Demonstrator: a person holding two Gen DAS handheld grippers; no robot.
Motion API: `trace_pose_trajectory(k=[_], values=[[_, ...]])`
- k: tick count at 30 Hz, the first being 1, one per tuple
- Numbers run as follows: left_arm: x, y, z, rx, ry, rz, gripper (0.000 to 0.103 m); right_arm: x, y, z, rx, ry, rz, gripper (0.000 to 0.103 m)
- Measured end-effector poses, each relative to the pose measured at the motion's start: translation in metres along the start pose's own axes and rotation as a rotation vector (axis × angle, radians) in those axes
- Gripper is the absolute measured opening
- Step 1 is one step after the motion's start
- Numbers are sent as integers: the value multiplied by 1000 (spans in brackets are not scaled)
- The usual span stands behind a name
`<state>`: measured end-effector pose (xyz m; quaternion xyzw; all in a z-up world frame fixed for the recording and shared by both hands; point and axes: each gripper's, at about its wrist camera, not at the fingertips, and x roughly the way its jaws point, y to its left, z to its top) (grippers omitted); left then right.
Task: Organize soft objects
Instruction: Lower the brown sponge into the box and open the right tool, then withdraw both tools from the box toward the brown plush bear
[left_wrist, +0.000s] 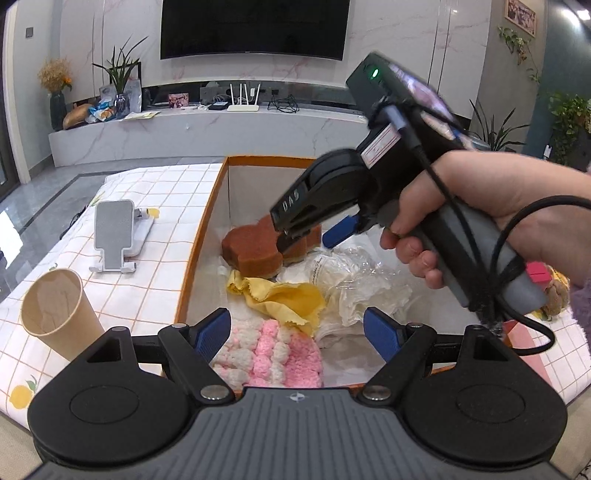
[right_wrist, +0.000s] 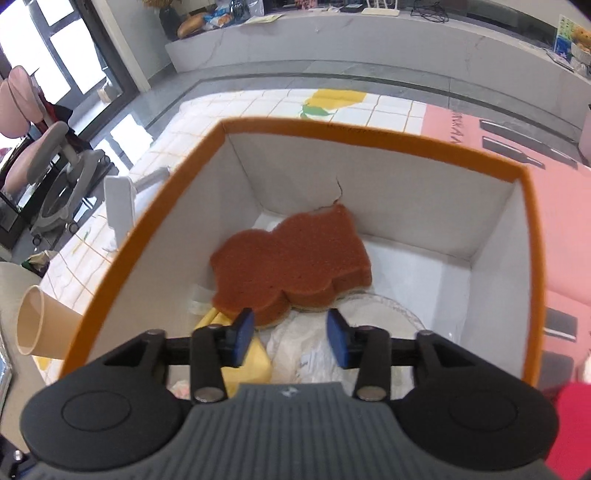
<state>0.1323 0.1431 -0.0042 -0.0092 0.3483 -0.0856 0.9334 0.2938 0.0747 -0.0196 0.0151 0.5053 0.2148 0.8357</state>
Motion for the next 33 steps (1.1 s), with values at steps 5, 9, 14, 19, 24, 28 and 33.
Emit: trace_pose_trajectory(k=[5, 9, 14, 19, 24, 28, 33], values=[[-6, -9, 1, 35, -16, -1, 96, -38, 6, -4, -30, -42, 21, 64], [-14, -14, 4, 18, -32, -6, 96, -90, 9, -13, -17, -148, 32, 83], [-28, -25, 7, 19, -73, -13, 96, -161, -4, -40, 60, -301, 48, 86], [-48, -40, 9, 59, -123, -5, 96, -231, -23, -73, 137, -420, 108, 90], [-59, -62, 10, 61, -125, -5, 96, -296, -44, -113, 135, -531, 29, 92], [-64, -86, 8, 84, -112, -11, 96, -338, -80, -153, 209, -624, -38, 95], [-74, -118, 7, 85, -109, -61, 95, -375, -152, -200, 343, -708, -101, 95]])
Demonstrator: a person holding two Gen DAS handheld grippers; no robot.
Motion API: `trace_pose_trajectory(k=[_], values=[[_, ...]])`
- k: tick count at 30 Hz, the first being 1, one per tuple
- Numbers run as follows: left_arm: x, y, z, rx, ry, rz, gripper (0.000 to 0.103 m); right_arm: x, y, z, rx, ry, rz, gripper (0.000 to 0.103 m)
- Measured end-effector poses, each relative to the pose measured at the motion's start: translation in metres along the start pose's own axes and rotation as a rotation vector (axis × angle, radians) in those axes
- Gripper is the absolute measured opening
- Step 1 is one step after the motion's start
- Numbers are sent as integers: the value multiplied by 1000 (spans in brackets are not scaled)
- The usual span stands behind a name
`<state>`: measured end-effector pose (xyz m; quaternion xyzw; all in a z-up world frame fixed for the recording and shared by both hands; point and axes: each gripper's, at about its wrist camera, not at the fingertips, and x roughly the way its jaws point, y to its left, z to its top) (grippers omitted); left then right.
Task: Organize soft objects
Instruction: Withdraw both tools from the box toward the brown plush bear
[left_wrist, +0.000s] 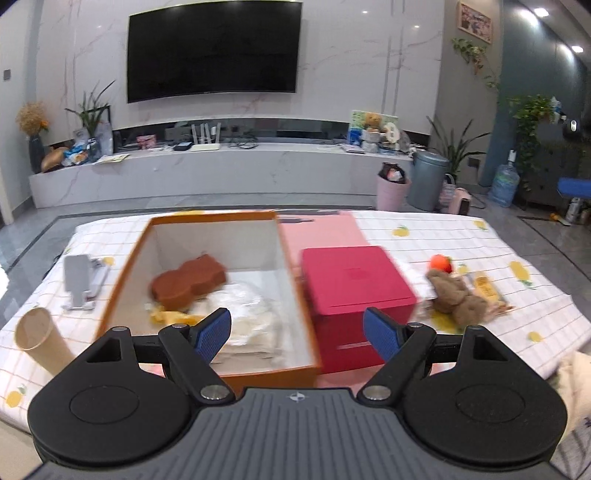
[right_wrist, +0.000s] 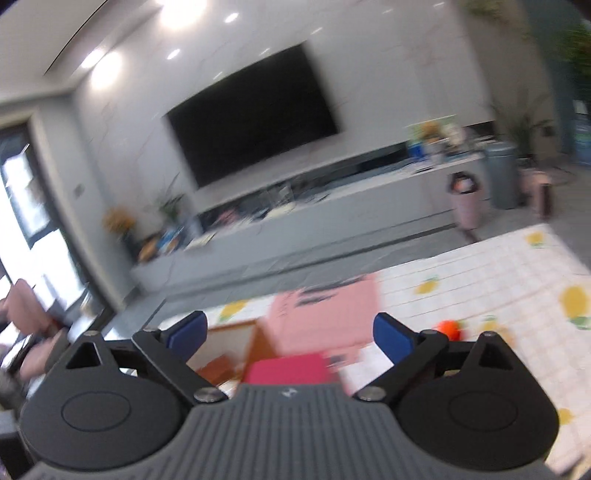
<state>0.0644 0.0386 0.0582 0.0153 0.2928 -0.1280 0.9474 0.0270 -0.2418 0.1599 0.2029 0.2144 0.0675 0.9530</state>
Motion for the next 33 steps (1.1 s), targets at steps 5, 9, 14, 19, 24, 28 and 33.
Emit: trace_pose_trajectory(k=[5, 9, 14, 19, 24, 28, 33], values=[[5, -44, -2, 60, -18, -34, 95, -19, -81, 0, 103, -53, -157, 97], [23, -84, -4, 123, 3, -77, 95, 1, -130, -23, 140, 7, -203, 97], [53, -122, -11, 142, 29, -178, 95, 42, -165, -57, 102, 109, -201, 97], [85, -140, -34, 110, 26, -237, 95, 72, -184, -78, 152, 166, -208, 97], [112, -148, -57, 104, 38, -277, 95, 94, -183, -88, 130, 197, -233, 97], [122, -145, -76, 121, -26, -211, 95, 116, -172, -97, 40, 231, -250, 97], [136, -123, -86, 76, 20, -225, 95, 139, -162, -113, -29, 257, -269, 96]])
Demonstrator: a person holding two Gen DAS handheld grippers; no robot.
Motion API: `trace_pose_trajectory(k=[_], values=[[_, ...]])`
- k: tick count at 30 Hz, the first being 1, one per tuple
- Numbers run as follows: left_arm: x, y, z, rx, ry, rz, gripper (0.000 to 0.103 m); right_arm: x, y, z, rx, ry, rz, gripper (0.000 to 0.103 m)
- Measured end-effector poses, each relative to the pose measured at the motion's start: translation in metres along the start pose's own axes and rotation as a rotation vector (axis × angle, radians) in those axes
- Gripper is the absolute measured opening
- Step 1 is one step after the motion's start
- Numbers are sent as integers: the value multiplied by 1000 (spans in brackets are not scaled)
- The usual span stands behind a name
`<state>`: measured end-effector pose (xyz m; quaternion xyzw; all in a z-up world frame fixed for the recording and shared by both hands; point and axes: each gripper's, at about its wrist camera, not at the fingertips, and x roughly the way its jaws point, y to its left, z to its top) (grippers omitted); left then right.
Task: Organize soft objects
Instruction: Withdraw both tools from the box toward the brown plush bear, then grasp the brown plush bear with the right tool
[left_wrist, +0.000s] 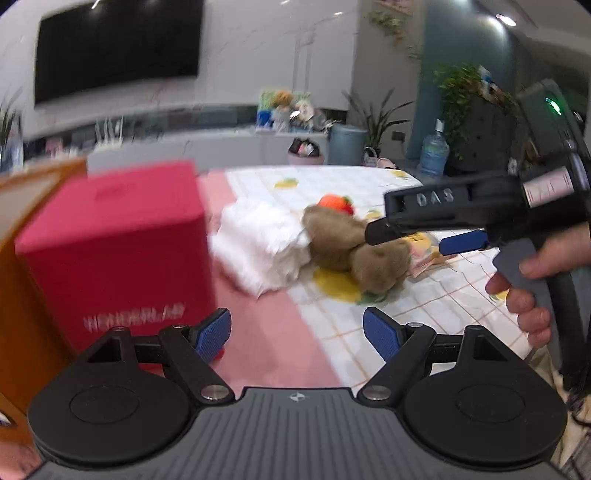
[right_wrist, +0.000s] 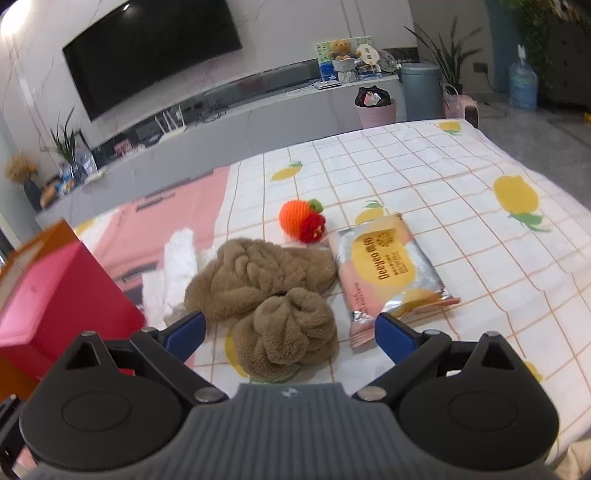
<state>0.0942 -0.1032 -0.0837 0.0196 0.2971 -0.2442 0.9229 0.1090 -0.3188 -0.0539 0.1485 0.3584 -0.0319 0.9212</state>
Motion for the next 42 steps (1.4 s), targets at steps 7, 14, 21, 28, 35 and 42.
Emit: trace_pose_trajectory(k=[7, 14, 21, 28, 35, 42], values=[[6, 29, -5, -117, 76, -47, 95, 26, 18, -6, -76, -3, -35, 96], [3, 38, -19, -86, 86, -77, 95, 54, 34, -18, -206, 3, -113, 96], [0, 22, -28, 21, 57, -33, 96, 62, 49, -28, -368, -35, -160, 65], [4, 6, -34, 127, 34, 14, 97, 39, 55, -33, -367, 90, -228, 53], [4, 4, -36, 125, 20, 15, 98, 19, 45, -43, -257, 192, -141, 76], [5, 5, -38, 124, 9, 16, 99, 29, 64, -44, -336, 152, -152, 86]])
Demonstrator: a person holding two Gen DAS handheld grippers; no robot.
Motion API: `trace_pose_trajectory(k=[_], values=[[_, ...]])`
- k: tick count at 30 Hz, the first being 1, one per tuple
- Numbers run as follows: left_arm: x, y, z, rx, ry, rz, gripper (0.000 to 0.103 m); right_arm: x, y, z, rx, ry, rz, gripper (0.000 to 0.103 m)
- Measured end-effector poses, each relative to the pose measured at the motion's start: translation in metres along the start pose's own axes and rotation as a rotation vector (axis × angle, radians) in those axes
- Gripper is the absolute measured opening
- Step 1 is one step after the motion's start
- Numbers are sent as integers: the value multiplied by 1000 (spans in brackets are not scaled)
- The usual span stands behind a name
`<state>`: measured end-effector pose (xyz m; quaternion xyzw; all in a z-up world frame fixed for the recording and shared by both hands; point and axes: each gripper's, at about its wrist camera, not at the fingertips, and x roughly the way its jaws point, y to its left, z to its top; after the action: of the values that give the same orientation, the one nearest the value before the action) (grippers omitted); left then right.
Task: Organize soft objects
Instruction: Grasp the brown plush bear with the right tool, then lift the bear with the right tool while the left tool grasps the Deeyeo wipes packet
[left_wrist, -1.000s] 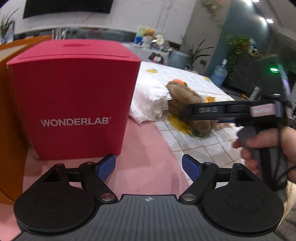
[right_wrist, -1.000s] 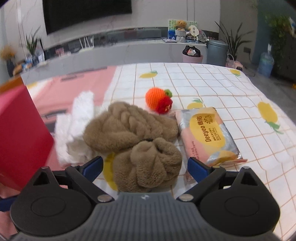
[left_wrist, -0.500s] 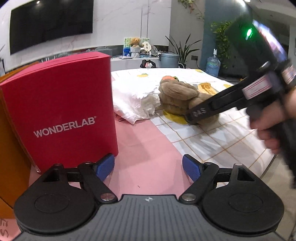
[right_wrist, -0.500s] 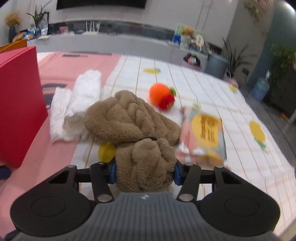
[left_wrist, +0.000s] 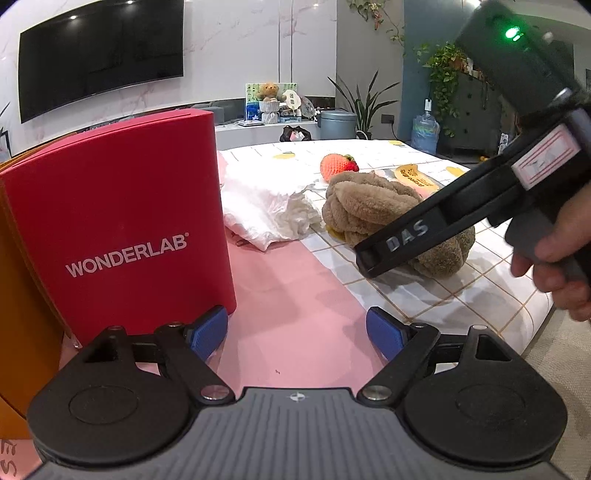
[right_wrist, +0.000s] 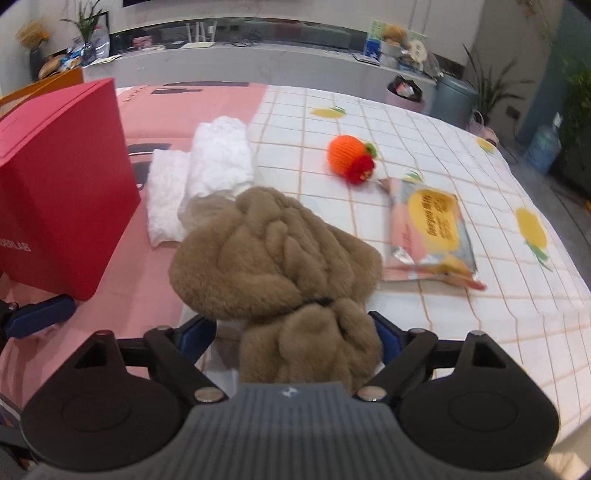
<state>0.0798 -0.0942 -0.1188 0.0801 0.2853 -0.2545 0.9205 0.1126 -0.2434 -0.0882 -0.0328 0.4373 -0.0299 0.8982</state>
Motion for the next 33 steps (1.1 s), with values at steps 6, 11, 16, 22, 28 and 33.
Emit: trace_pose_trajectory(k=[6, 11, 16, 22, 28, 33], values=[[0, -1, 2, -4, 5, 8, 100, 2, -1, 4, 38, -9, -14, 76], [1, -1, 3, -2, 16, 8, 103, 0, -9, 4, 72, -13, -2, 63], [6, -2, 4, 3, 21, 3, 103, -10, -9, 4, 64, -28, 23, 57], [4, -4, -2, 10, -20, 4, 103, -34, -38, 22, 131, -125, 0, 55], [-17, -21, 12, 62, -32, -3, 103, -82, -86, 27, 237, -278, -138, 55], [-27, -47, 33, 48, -51, -95, 103, -113, -126, 15, 391, -357, -155, 55]])
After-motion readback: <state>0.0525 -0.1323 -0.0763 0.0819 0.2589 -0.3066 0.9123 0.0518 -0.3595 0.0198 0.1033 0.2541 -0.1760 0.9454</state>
